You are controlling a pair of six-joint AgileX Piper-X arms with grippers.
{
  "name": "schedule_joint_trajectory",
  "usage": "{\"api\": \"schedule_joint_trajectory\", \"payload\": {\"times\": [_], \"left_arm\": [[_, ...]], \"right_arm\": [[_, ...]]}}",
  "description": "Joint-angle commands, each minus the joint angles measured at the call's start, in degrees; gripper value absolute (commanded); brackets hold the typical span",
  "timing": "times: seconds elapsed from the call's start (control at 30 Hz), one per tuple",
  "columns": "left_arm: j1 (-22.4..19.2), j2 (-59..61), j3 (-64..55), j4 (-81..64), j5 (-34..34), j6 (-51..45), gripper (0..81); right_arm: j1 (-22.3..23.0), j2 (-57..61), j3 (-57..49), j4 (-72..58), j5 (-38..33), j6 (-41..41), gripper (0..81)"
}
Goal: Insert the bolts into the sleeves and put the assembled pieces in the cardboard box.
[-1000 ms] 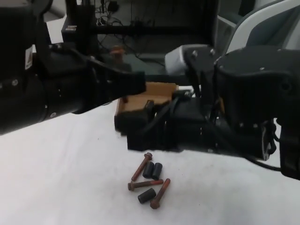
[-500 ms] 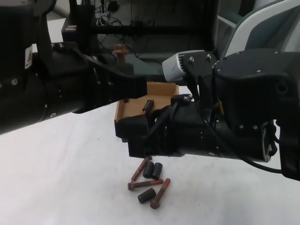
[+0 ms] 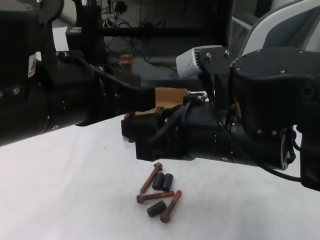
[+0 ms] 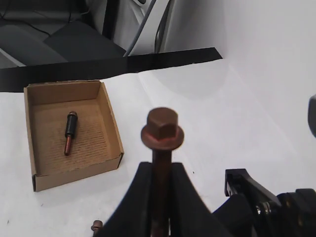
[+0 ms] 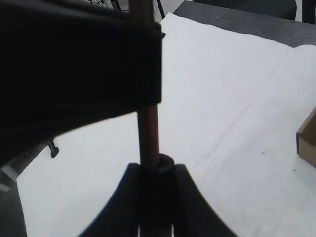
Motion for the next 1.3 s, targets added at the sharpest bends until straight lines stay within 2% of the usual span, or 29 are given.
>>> {"api": "schedule_joint_trajectory", "payload": {"times": [0.0, 0.7, 0.97, 1.27], "left_arm": [[0.0, -0.5, -0.8, -0.3, -0.4, 0.5, 1.7], [1.1, -0.5, -0.8, -0.3, 0.2, -0.4, 1.7], [1.1, -0.5, -0.8, -0.3, 2.9, -5.1, 1.7], [1.1, -0.5, -0.8, 0.2, 1.5, -5.1, 1.7]], "right_arm": [[0.0, -1.2, -0.7, -0.8, 0.9, -0.3, 0.4], [0.0, -1.2, -0.7, -4.9, 1.6, -0.4, 0.4], [0.0, -1.2, -0.7, -5.2, 1.6, -1.7, 0.4], [0.0, -1.2, -0.7, -5.2, 1.9, -2.2, 0.4]]}}
